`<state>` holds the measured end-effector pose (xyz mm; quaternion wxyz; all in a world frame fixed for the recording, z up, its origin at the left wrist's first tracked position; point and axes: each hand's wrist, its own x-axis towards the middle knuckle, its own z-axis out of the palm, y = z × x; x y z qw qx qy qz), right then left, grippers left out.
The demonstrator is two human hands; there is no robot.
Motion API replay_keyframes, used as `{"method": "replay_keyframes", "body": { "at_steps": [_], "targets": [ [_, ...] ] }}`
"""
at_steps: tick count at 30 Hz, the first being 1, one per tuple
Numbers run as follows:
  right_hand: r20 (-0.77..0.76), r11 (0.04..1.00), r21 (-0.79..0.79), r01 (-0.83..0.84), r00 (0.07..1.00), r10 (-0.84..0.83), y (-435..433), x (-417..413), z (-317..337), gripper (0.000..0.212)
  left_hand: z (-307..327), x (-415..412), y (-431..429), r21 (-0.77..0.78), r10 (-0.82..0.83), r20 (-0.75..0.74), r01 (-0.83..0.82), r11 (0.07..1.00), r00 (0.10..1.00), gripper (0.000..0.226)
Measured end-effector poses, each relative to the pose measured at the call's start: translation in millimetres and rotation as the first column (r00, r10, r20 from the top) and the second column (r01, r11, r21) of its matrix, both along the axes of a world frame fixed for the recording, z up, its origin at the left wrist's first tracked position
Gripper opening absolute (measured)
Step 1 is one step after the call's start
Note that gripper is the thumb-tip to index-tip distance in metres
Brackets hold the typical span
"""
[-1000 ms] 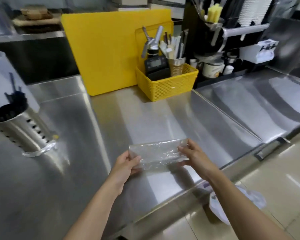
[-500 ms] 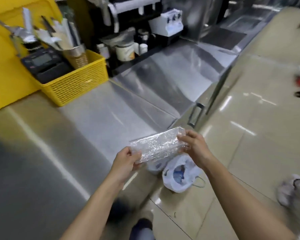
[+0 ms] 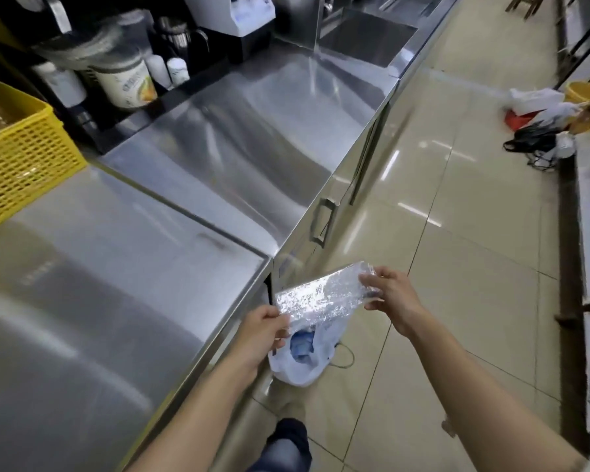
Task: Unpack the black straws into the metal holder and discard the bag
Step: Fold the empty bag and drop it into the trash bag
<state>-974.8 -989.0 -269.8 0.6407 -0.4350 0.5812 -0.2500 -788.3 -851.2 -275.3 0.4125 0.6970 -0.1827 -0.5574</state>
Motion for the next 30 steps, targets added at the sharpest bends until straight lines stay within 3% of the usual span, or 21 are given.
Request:
{"method": "replay_keyframes", "body": {
  "at_steps": [6, 10, 14, 17, 24, 30],
  "targets": [
    [-0.063, 0.999, -0.001, 0.045, 0.997, -0.045, -46.0, -7.4, -22.0, 0.025, -31.5, -19.9, -44.8, 0.096, 0.035, 0.017, -0.036, 0.995, 0.999, 0.009],
    [-0.057, 0.99, 0.079, 0.119, 0.992, -0.115, -57.0, -11.7, -47.3, 0.039, -50.2, -34.9, -53.8, 0.141, 0.152, 0.048, -0.157, 0.977, 0.987, 0.013],
    [-0.107, 0.992, 0.12, 0.044, 0.994, -0.031, -60.2, -7.3, -85.4, 0.032, -76.0, -37.3, -49.7, 0.152, 0.29, 0.075, -0.298, 0.942, 0.954, 0.026],
    [-0.201, 0.992, 0.118, -0.045, 0.977, 0.069, -57.4, -4.8, -125.7, 0.025, -104.1, -39.2, -45.4, 0.175, 0.343, 0.146, -0.365, 0.914, 0.928, 0.024],
    [-0.403, 0.955, 0.067, -0.289, 0.867, 0.291, -59.3, -17.7, -246.1, 0.013, -218.0, -61.5, -45.7, 0.314, 0.241, 0.173, -0.285, 0.905, 0.955, 0.023],
    [-0.411, 0.925, 0.109, -0.363, 0.831, 0.375, -67.9, -16.7, -353.5, 0.011, -314.0, -83.2, -55.5, 0.35, 0.169, 0.274, -0.262, 0.899, 0.947, 0.017]
  ]
}}
